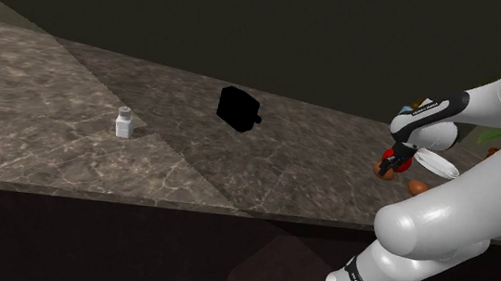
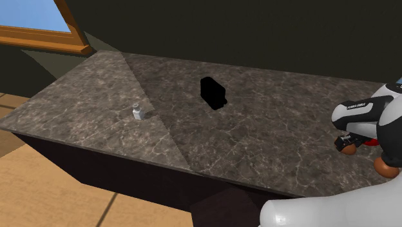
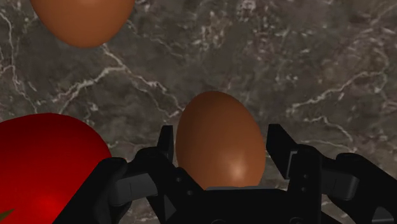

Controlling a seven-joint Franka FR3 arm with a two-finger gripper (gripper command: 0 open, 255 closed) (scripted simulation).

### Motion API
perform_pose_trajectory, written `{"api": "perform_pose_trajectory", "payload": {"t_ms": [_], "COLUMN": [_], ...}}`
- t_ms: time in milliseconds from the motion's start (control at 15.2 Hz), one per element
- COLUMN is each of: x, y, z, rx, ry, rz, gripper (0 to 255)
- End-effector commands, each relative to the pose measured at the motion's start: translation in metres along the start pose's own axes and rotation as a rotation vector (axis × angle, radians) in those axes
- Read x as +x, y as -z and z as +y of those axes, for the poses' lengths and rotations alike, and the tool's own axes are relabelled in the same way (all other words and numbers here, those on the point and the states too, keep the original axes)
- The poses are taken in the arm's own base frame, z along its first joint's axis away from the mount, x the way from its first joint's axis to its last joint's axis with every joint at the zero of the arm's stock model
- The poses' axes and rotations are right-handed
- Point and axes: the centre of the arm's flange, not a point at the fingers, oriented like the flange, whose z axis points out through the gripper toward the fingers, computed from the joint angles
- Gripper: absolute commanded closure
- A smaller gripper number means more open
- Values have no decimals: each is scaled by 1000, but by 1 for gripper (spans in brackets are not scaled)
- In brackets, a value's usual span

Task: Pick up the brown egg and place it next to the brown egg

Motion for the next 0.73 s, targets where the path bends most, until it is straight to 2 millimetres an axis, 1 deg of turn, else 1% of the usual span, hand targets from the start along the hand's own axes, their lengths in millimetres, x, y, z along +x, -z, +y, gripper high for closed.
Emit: {"api": "perform_pose_trajectory", "payload": {"t_ms": [0, 132, 198, 528, 660], "x": [0, 0, 0, 0, 0], "y": [0, 0, 0, 0, 26], "z": [0, 0, 0, 0, 0], "rx": [0, 0, 0, 0, 0], "ry": [0, 0, 0, 0, 0], "rz": [0, 0, 0, 0, 0], "gripper": [255, 255, 0, 0, 0]}}
